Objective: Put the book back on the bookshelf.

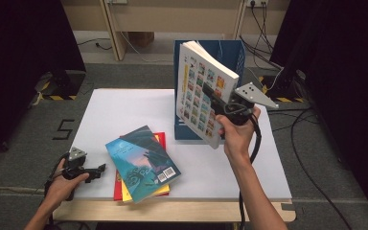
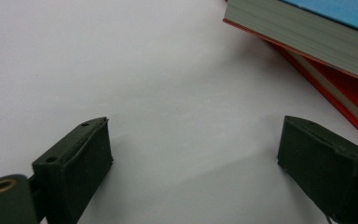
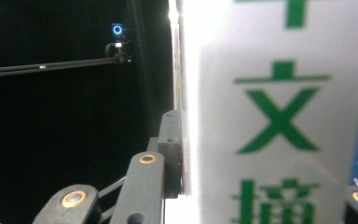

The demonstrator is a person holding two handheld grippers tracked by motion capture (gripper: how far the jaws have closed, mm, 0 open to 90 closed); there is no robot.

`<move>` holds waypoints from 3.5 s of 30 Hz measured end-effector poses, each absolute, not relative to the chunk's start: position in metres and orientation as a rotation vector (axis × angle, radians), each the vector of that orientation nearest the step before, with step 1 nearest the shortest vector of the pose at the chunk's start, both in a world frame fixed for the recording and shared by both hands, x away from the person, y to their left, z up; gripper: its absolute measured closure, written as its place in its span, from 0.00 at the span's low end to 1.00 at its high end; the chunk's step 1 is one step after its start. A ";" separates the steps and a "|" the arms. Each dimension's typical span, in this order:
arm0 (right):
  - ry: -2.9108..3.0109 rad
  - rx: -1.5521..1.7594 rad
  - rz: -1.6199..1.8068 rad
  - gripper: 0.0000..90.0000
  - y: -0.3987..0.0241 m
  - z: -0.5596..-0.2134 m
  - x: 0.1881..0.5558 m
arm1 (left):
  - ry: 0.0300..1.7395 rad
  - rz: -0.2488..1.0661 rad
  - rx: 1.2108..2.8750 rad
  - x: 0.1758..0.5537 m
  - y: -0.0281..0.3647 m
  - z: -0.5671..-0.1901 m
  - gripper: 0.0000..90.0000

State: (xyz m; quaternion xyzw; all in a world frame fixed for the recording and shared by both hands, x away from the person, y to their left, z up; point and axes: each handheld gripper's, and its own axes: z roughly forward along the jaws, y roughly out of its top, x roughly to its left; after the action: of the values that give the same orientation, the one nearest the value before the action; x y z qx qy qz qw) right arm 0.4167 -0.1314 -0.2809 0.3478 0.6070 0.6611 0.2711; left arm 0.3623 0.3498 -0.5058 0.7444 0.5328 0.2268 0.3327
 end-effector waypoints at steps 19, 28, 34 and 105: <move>1.564 1.023 1.709 0.82 -0.103 -0.292 0.477 | 1.393 0.591 1.945 0.362 0.350 -0.506 0.09; 1.542 1.057 1.663 0.82 -0.099 -0.295 0.496 | 1.393 0.591 1.946 0.362 0.350 -0.506 0.09; 1.516 1.084 1.642 0.82 -0.090 -0.297 0.509 | 1.393 0.591 1.946 0.362 0.350 -0.506 0.09; 1.616 1.108 1.514 0.74 -0.037 -0.390 0.549 | 1.393 0.593 1.941 0.362 0.350 -0.506 0.09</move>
State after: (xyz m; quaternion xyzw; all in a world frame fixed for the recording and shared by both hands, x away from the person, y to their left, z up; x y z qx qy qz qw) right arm 0.5492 -0.0371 -0.3902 0.4229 0.6168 0.5778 0.3269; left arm 0.3619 0.3496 -0.5060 0.7432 0.5335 0.2272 0.3336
